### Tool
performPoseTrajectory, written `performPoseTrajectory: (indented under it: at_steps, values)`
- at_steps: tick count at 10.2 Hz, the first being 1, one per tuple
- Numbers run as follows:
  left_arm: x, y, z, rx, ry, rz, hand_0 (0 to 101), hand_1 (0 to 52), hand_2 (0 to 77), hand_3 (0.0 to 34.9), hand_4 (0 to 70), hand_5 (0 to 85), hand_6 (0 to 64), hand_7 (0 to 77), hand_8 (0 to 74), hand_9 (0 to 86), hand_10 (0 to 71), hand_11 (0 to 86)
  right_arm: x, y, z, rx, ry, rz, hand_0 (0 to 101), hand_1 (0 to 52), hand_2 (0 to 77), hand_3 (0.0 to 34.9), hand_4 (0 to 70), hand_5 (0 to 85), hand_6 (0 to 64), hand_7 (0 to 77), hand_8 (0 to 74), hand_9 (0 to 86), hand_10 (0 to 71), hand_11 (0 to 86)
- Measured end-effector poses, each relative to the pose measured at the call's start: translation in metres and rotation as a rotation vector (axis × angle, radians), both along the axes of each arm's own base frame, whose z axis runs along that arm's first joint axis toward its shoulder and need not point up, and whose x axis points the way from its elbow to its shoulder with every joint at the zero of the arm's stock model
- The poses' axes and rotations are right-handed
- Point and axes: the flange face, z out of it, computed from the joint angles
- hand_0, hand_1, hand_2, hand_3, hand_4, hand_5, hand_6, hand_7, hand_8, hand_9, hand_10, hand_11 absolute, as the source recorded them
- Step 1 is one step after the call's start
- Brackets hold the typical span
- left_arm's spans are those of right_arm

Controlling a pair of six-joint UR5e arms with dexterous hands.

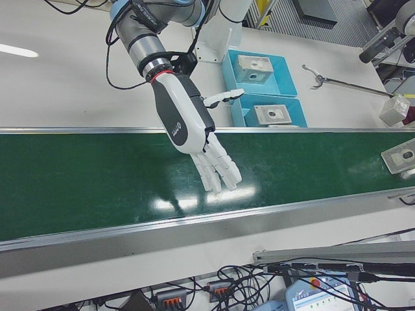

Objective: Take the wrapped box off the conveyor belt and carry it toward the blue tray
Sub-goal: 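Lower the open right hand toward the conveyor belt surface, then hold the right hand open beside the belt as the wrapped box approaches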

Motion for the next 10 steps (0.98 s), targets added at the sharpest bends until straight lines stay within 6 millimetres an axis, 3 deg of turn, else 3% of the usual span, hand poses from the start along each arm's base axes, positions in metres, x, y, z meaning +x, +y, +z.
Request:
performPoseTrajectory:
  at_steps: [2, 3, 4, 10]
  values:
    - [0.0, 0.0, 0.0, 0.0, 0.0, 0.0, 0, 0.0, 0.5, 0.0, 0.0, 1.1, 0.0, 0.0, 0.0, 0.0, 0.5, 0.0, 0.008, 0.003, -0.003, -0.005, -0.033, -0.004, 46, 10.9, 7.1, 6.1, 2.7, 0.5, 0.0, 0.0, 0.0, 1.6, 0.0, 1.1]
    - [0.0, 0.0, 0.0, 0.0, 0.0, 0.0, 0, 0.0, 0.5, 0.0, 0.0, 1.1, 0.0, 0.0, 0.0, 0.0, 0.5, 0.0, 0.016, 0.001, -0.003, -0.009, -0.04, 0.004, 43, 10.9, 7.1, 1.3, 0.5, 0.5, 0.0, 0.0, 2.2, 1.6, 0.0, 1.1]
    - [0.0, 0.0, 0.0, 0.0, 0.0, 0.0, 0, 0.0, 0.5, 0.0, 0.0, 1.1, 0.0, 0.5, 0.0, 0.0, 0.0, 0.0, 0.017, 0.001, -0.003, -0.01, -0.044, 0.004, 43, 10.9, 7.1, 0.0, 0.5, 0.5, 0.0, 0.0, 1.6, 1.6, 0.0, 1.1]
    - [0.0, 0.0, 0.0, 0.0, 0.0, 0.0, 0, 0.0, 0.5, 0.0, 0.0, 1.1, 0.0, 0.0, 0.0, 0.0, 0.0, 0.0, -0.003, 0.001, -0.001, -0.015, -0.047, -0.025, 45, 12.0, 8.7, 1.2, 0.5, 0.5, 0.0, 0.0, 1.6, 1.1, 0.0, 1.1]
